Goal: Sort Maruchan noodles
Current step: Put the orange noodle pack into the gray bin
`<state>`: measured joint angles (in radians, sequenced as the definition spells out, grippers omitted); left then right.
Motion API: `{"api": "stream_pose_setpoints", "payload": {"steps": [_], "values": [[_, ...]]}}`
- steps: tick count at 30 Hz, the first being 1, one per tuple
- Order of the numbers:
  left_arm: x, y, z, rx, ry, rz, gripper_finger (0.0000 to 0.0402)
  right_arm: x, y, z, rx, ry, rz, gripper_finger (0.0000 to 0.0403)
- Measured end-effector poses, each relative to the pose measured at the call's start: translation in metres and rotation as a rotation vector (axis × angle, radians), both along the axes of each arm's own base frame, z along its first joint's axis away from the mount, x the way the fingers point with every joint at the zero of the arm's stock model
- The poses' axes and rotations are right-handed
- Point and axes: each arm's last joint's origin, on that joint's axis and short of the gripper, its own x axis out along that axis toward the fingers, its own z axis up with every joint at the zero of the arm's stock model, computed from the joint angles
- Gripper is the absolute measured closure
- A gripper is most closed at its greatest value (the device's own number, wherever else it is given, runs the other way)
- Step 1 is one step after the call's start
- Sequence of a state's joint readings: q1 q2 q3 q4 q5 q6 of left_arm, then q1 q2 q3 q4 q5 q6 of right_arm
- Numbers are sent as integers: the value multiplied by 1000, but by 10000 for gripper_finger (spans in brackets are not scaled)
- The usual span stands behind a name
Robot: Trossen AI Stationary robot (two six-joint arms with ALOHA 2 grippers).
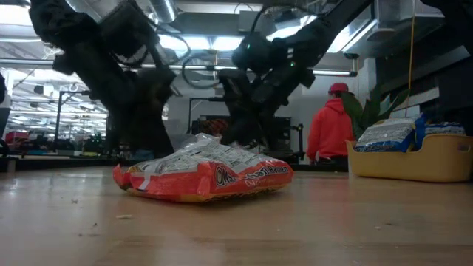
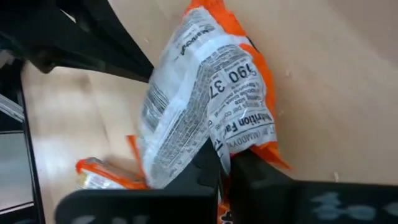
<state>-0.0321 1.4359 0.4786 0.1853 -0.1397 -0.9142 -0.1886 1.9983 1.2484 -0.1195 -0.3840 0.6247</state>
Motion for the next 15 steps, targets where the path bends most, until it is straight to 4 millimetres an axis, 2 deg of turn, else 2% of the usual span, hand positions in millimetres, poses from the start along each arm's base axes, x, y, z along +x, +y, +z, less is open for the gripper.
{"api": "stream_pose_setpoints", "payload": {"steps": [9, 15], "values": [[-28, 4, 43, 13, -60, 35, 401, -6, -3, 52, -126, -148, -102, 403], [-48, 7, 63, 71, -99, 129, 401, 4, -21, 89, -264, -275, -192, 403]]}}
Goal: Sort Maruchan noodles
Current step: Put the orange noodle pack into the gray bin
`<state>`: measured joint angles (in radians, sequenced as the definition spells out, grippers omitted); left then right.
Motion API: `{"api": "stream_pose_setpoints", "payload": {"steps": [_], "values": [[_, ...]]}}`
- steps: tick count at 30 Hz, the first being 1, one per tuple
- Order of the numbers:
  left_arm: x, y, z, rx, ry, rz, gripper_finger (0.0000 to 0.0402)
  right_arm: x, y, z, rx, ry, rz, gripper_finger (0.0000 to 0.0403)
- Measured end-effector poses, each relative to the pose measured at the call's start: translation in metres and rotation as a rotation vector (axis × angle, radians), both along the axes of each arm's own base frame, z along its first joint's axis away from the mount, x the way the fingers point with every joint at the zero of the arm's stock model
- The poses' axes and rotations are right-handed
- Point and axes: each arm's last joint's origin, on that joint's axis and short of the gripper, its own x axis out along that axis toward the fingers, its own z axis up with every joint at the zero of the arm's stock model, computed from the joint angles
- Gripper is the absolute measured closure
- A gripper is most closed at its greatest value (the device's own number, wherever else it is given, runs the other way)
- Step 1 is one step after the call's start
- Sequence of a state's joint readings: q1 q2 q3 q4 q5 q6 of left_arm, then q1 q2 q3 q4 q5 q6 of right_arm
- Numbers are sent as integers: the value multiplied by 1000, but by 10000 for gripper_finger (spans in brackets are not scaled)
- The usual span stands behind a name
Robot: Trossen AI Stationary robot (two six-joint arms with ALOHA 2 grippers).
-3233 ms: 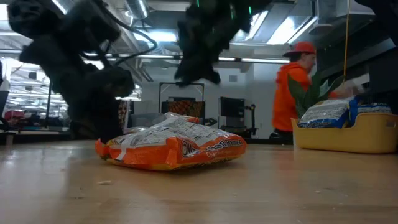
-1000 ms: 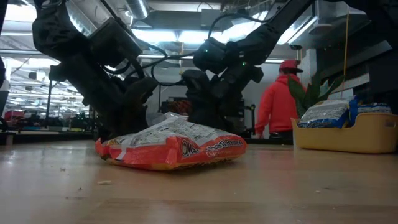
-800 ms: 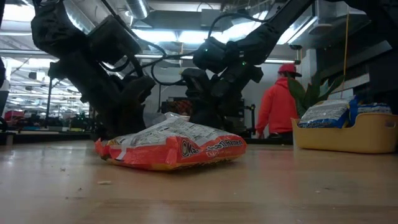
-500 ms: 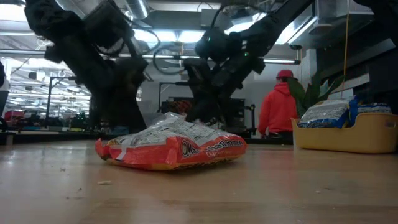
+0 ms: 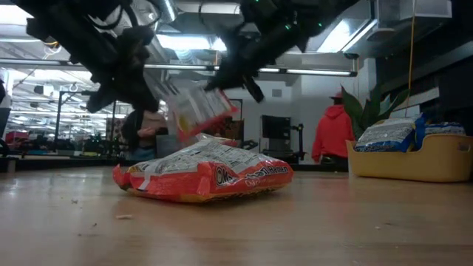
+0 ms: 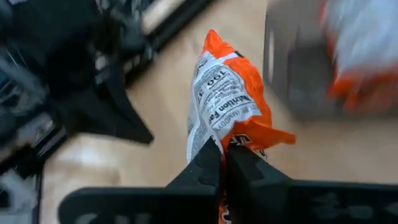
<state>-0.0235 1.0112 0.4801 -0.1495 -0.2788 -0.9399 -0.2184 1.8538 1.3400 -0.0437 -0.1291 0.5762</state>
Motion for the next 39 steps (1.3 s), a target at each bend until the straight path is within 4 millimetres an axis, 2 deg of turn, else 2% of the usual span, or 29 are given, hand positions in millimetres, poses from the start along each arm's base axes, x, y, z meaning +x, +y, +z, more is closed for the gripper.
{"api": "stream_pose_setpoints", "payload": {"steps": [7, 10, 14, 18, 24, 28, 35, 39], "values": [[-15, 3, 11, 56, -20, 70, 401, 17, -27, 53, -342, -98, -142, 403], [-17, 4, 13, 79, -21, 99, 401, 22, -42, 60, -451, -107, -200, 403], [-18, 4, 12, 91, -10, 105, 401, 33, -56, 44, -474, -150, -220, 403], [-19, 4, 12, 96, 2, 106, 401, 47, -60, 20, -487, -172, -236, 403], [-21, 5, 9, 108, 34, 115, 402, 58, -65, -4, -491, -196, -275, 403], [-22, 5, 9, 108, 41, 113, 402, 59, -67, -12, -506, -161, -322, 403], [-22, 5, 9, 129, 52, 99, 402, 61, -64, -10, -514, -190, -320, 403], [-22, 5, 9, 133, 52, 104, 402, 68, -63, -22, -533, -214, -350, 403]]}}
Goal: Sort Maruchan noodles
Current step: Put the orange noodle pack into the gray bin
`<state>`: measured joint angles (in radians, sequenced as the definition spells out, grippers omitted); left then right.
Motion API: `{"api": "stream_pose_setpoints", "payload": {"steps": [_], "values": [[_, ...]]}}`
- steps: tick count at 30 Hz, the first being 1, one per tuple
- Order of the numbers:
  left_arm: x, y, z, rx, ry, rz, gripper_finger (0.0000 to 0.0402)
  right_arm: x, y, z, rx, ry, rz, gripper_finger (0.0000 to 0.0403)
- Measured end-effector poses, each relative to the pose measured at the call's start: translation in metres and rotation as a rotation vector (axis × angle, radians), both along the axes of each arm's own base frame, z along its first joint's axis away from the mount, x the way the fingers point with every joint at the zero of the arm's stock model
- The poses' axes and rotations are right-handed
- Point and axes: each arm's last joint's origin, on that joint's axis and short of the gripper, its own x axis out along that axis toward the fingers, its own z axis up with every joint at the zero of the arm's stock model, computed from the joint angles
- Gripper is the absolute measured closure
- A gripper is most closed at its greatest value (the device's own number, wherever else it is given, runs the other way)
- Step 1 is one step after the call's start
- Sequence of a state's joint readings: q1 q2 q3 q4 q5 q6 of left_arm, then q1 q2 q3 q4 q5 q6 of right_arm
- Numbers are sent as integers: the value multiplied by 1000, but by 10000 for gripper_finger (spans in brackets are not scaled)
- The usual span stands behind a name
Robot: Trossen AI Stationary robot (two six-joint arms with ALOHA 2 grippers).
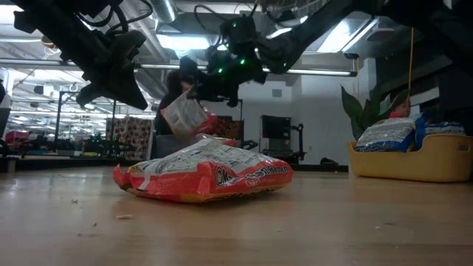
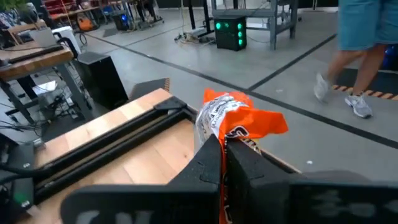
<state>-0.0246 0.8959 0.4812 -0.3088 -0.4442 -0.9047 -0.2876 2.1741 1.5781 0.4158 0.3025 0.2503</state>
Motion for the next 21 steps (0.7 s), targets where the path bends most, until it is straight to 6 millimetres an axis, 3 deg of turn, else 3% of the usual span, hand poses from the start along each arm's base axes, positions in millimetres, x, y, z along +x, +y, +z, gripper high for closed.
{"api": "stream_pose_setpoints", "payload": {"steps": [4, 13, 21], "values": [[0, 0, 0, 0, 0, 0, 401, 4, 0, -14, 32, -21, 3, 403], [-1, 0, -1, 3, 14, 1, 401, 11, 7, -15, -25, -115, -8, 403], [-1, 0, -1, 4, 17, 2, 401, 18, 13, -39, -13, -132, -40, 403]]}}
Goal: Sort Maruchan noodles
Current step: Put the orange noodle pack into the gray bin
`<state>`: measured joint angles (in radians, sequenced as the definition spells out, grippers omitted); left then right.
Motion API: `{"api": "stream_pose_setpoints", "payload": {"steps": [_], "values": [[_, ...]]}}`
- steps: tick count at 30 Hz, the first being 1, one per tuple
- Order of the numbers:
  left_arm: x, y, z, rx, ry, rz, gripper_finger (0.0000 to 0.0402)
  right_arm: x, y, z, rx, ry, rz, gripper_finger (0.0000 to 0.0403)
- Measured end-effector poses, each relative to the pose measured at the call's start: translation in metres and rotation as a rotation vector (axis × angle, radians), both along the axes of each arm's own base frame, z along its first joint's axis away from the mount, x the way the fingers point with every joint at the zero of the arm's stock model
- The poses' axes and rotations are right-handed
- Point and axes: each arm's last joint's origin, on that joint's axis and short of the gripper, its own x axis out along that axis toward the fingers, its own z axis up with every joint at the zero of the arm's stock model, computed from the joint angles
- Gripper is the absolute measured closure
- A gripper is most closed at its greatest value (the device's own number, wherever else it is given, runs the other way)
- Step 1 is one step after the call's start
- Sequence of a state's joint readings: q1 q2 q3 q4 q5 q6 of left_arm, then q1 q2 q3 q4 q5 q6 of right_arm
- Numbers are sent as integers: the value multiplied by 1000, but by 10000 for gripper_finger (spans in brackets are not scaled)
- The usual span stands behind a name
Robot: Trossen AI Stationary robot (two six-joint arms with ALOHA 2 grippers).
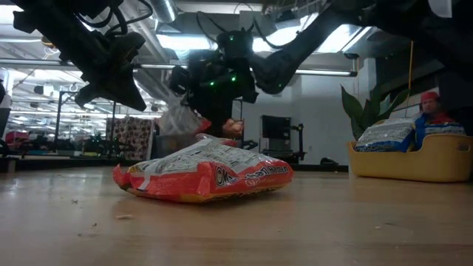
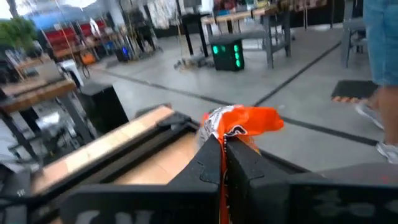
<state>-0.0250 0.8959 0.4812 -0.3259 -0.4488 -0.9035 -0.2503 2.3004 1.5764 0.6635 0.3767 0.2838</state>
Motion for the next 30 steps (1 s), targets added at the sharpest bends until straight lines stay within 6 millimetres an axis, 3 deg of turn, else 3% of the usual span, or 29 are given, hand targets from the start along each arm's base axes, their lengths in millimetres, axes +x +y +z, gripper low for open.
{"api": "stream_pose_setpoints", "payload": {"steps": [5, 17, 23, 30], "values": [[0, 0, 0, 18, 10, -10, 401, 4, 5, -12, 0, -11, 4, 403], [0, 0, 0, 45, 26, -35, 401, 3, 6, -9, -13, -40, -52, 403], [0, 0, 0, 57, 34, -46, 401, 7, 9, -29, -10, -29, -32, 403], [0, 0, 0, 67, 40, -55, 401, 9, 8, -36, -18, -66, -2, 401]]}}
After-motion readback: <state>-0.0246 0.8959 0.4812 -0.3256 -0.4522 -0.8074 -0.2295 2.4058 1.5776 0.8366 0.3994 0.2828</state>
